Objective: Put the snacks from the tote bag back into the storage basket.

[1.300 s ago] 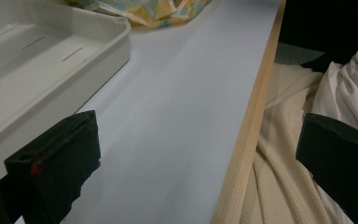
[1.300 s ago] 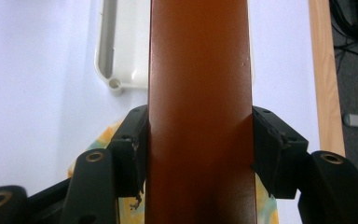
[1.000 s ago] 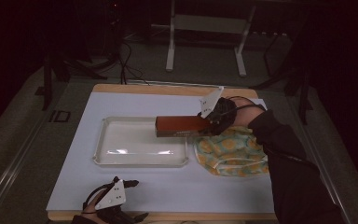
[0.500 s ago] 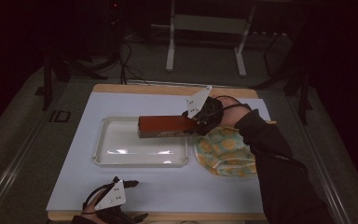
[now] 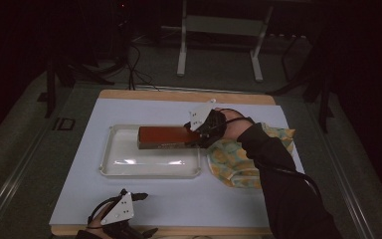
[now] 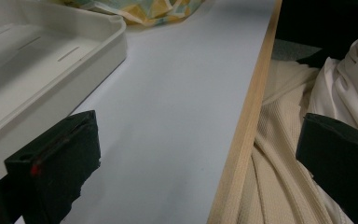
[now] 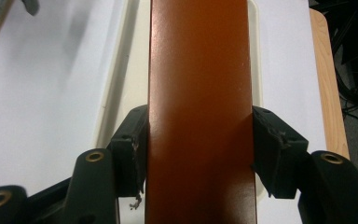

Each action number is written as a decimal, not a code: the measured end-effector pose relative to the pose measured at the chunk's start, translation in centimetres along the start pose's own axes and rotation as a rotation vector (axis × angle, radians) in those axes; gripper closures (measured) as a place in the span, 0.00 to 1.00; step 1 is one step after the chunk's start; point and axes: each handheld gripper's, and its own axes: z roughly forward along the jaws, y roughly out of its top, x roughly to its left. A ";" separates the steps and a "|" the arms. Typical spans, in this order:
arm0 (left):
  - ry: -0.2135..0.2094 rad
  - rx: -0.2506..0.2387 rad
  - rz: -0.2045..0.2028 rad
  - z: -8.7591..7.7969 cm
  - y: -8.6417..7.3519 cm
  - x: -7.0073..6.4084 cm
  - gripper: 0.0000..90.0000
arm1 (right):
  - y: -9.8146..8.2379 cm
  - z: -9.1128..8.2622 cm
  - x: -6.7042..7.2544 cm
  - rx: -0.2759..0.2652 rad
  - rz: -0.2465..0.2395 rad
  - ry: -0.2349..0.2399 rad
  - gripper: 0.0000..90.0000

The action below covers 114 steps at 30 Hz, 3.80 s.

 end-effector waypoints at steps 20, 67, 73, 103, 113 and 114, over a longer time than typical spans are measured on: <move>-0.003 0.001 0.004 0.0 0.0 0.0 0.00 | -2.5 5.8 0.2 0.034 0.042 0.046 0.48; -0.010 -0.009 0.006 -0.1 0.0 -0.1 0.00 | -3.1 9.6 -0.2 0.192 0.094 0.095 0.44; -0.009 -0.006 0.006 -0.1 0.0 -0.1 0.00 | -2.6 8.2 -0.3 0.164 0.104 0.082 0.44; -0.014 -0.007 0.000 0.0 0.0 -0.1 0.00 | -4.0 -0.7 -0.9 0.040 0.318 -0.127 0.12; -0.014 -0.007 -0.002 0.0 0.0 0.0 0.00 | -6.1 -2.5 -1.1 0.030 0.414 -0.245 0.12; -0.014 -0.006 -0.003 0.0 0.0 0.0 0.00 | -6.6 -2.9 -1.0 0.024 0.432 -0.263 0.12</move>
